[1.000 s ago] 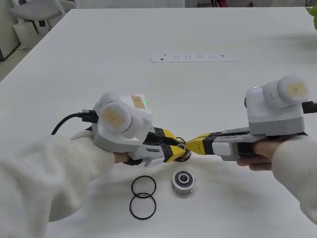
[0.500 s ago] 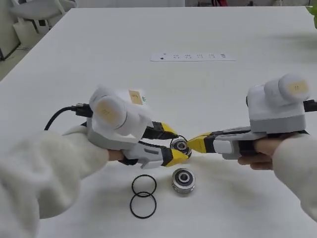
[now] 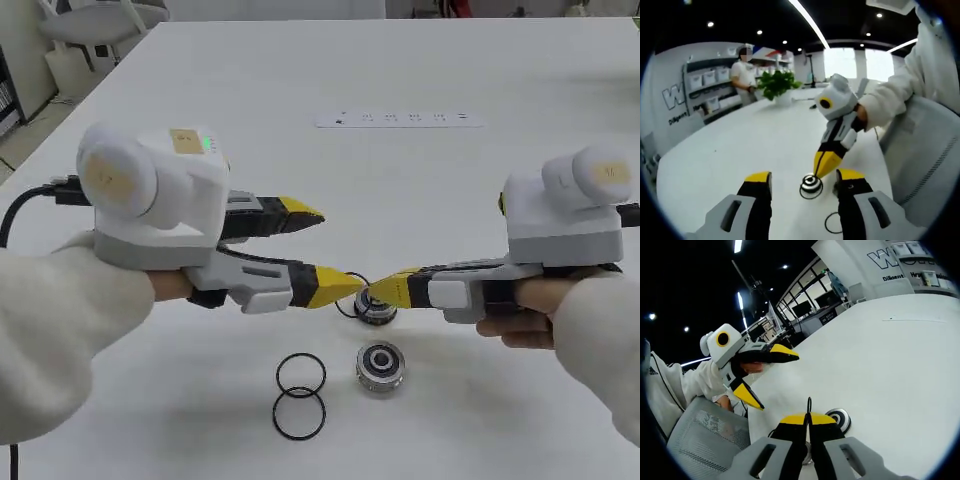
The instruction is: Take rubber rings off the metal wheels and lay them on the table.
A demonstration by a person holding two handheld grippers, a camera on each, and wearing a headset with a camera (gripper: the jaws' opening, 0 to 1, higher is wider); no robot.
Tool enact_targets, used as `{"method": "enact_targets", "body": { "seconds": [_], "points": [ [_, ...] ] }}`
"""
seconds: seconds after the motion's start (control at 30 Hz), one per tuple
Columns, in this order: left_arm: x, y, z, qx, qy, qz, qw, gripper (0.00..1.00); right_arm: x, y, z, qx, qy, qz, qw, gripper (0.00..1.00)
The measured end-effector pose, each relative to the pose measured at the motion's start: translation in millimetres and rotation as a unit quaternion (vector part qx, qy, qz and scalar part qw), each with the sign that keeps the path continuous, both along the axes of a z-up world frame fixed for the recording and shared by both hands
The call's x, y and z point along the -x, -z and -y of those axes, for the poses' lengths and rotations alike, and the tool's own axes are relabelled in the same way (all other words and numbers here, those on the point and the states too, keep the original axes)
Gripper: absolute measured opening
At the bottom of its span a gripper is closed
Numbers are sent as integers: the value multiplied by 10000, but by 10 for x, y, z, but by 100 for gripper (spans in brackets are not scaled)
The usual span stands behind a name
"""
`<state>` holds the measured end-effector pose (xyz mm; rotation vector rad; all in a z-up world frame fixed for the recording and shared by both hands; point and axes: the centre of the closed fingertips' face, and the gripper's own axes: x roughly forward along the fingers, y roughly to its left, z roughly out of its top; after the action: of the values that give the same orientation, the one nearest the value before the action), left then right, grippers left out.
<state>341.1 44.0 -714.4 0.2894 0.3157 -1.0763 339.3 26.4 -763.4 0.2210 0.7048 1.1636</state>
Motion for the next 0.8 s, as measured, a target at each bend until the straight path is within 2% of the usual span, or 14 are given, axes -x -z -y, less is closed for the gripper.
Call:
{"method": "enact_targets", "body": {
  "seconds": [0.03,0.2,0.33,0.63,0.8],
  "points": [
    [33,0,-28,-19,-9,-31,10000,55,33,-1,-28,-6,-68,-21,10000,0],
    [148,5,-141,-132,-17,10,9999,64,133,11,-107,52,-273,-15,9996,0],
    [249,25,-273,-149,-85,-47,9998,68,214,15,-166,59,-425,-49,9991,0],
    [475,198,-646,-97,-580,-356,9976,74,432,88,-301,208,-864,-106,9960,0],
    [603,303,-782,-112,-776,-495,9957,74,450,162,-308,369,-962,-77,9947,0]
  ]
}}
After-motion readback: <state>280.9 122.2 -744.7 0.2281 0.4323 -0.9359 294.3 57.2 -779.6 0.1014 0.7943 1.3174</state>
